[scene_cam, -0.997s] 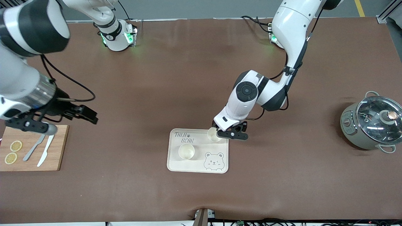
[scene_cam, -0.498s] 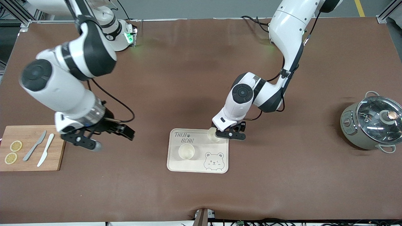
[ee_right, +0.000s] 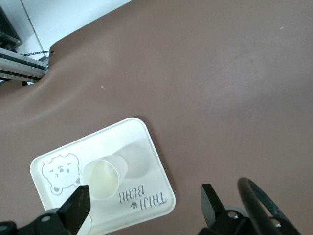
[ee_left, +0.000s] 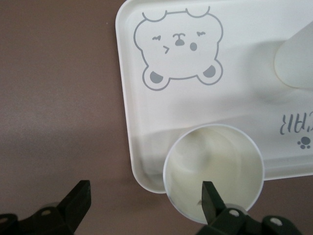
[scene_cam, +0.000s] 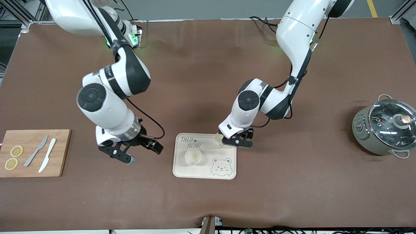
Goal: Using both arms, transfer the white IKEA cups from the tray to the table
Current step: 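Lower the left gripper onto the cup while the right gripper reaches the other cup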
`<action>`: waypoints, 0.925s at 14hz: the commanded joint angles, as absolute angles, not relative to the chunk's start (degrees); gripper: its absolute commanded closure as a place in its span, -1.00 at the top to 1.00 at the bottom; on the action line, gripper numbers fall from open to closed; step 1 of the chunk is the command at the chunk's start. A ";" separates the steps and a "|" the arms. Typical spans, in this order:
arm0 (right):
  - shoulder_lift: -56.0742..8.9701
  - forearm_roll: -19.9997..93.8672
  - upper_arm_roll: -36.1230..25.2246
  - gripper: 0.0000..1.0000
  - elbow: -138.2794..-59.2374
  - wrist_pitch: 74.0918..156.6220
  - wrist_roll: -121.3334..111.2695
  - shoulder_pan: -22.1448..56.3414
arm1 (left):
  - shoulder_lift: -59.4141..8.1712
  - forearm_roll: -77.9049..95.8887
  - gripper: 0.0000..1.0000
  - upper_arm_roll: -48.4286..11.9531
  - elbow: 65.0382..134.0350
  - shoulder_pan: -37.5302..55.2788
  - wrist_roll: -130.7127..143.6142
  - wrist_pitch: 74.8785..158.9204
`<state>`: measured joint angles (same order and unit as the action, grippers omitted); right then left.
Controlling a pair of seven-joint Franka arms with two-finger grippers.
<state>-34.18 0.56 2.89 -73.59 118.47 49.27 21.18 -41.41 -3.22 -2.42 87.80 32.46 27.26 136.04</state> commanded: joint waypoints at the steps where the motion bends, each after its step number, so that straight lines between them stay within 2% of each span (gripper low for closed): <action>1: -36.91 -1.14 2.37 1.00 -72.95 121.72 53.08 22.76 | -43.94 -4.75 1.00 -1.76 84.47 33.13 28.56 136.32; 8: -42.44 -3.33 2.29 1.00 -72.77 129.71 57.56 24.61 | -45.97 -5.01 1.00 -1.67 82.09 33.22 28.65 136.32; 9: -43.41 -3.95 2.29 1.00 -72.60 131.21 58.53 25.04 | -45.88 -4.92 0.74 -1.76 82.09 33.22 28.91 136.32; 10: -44.20 -4.65 2.20 1.00 -72.51 132.18 59.23 25.40 | -45.79 -4.92 -0.20 -1.76 82.09 33.22 30.48 136.23; 11: -44.82 -4.83 2.20 1.00 -72.42 132.97 59.67 25.49 | -45.79 -5.10 -0.74 -1.67 82.09 33.40 32.33 136.23; 12: -45.43 -4.92 2.20 1.00 -72.51 134.11 59.85 25.66 | -45.70 -5.01 -1.00 -1.58 82.18 34.36 32.87 136.14; 13: -46.14 -5.27 2.20 1.00 -72.51 135.08 59.85 26.10 | -45.44 -5.01 -1.00 -1.23 82.26 34.71 34.09 136.06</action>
